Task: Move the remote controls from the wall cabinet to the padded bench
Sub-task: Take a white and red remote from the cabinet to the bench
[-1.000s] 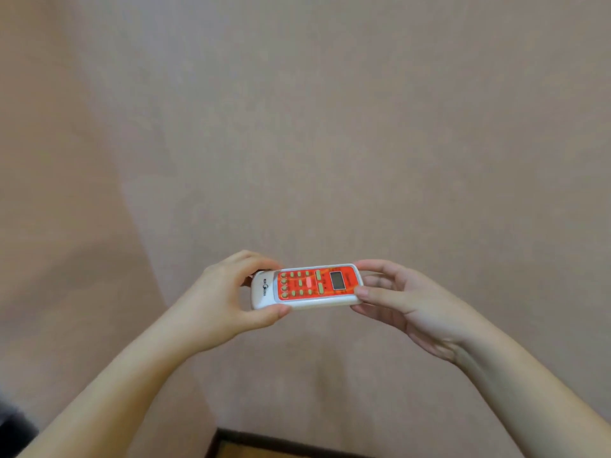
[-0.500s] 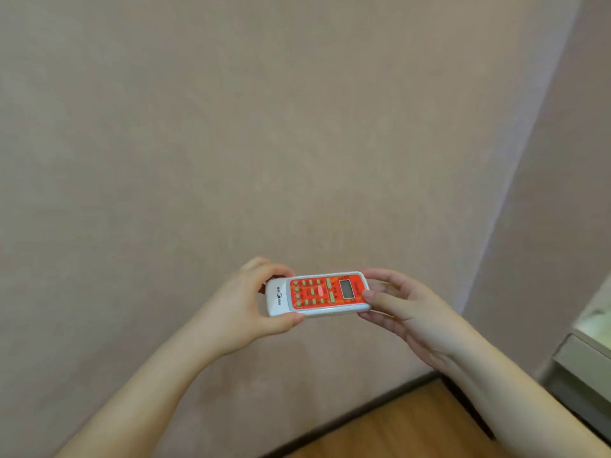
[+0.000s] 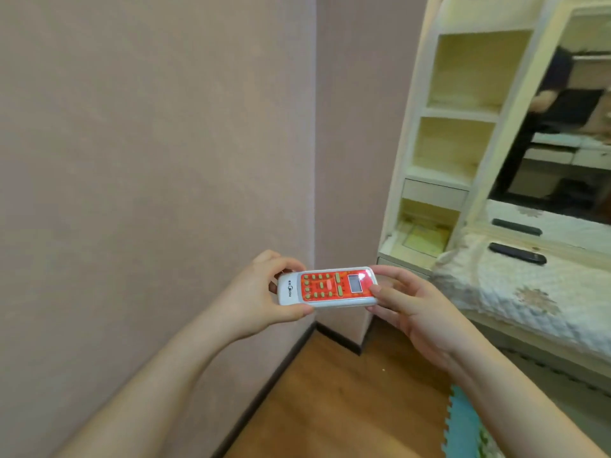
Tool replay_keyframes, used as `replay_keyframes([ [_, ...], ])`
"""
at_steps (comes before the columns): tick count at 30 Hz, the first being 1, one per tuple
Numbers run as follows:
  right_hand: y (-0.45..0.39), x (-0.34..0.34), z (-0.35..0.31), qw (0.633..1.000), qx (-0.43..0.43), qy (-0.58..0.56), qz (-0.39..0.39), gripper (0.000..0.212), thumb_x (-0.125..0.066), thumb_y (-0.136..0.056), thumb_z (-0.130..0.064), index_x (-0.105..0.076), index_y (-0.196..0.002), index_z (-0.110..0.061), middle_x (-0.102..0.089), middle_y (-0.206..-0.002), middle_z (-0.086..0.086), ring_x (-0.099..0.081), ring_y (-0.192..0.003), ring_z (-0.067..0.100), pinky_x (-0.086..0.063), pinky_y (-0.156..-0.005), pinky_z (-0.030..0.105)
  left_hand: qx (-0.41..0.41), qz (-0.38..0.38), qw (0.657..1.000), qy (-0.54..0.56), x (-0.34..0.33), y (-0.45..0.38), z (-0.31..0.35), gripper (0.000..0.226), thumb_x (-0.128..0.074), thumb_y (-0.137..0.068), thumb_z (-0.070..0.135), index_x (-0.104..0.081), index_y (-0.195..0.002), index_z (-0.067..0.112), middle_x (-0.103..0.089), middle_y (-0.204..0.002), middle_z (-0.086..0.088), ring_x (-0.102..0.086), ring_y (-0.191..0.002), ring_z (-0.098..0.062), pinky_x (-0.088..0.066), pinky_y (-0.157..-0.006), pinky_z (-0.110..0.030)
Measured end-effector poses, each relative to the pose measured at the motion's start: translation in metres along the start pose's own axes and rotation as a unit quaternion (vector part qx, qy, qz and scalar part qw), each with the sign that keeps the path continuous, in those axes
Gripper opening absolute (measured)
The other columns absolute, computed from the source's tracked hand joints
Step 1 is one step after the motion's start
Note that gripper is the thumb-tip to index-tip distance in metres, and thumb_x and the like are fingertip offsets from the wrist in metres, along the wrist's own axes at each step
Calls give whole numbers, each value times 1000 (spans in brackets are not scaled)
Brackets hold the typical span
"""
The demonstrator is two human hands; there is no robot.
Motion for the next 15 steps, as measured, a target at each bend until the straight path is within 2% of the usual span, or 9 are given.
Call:
replay_keyframes([
  [8,10,136,-11,991,27,-45,123,25,-61,-89,-9,-62,-114,-13,-74,-102,10,-69,-100,19,-54,-88,32,-74,-69,995,-13,-99,-98,82,53,-80,-65,51,-56,-111,40,-54,-106,22,-56,-96,4,-50,-70,-10],
  [12,12,200,-18,985,25,-56,162,26,-61,-90,-10,-63,-115,-14,-72,-105,13,-70,-100,19,-55,-86,30,-108,-95,990,-5,-144,-144,118,57,-80,-66,51,-59,-116,35,-54,-108,21,-56,-97,3,-50,-74,-12],
  [15,11,244,-23,980,22,-68,188,27,-62,-90,-9,-62,-116,-14,-72,-106,12,-70,-100,19,-56,-86,30,-127,-115,985,3,-176,-173,143,56,-81,-67,48,-59,-117,34,-54,-107,21,-55,-97,4,-47,-73,-8],
])
Point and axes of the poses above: each hand's wrist, its own y-axis away from the middle knuckle, its own x-axis out of the back of the hand, z = x × y, the point moved 1 cm from there along -y, towards the middle knuckle
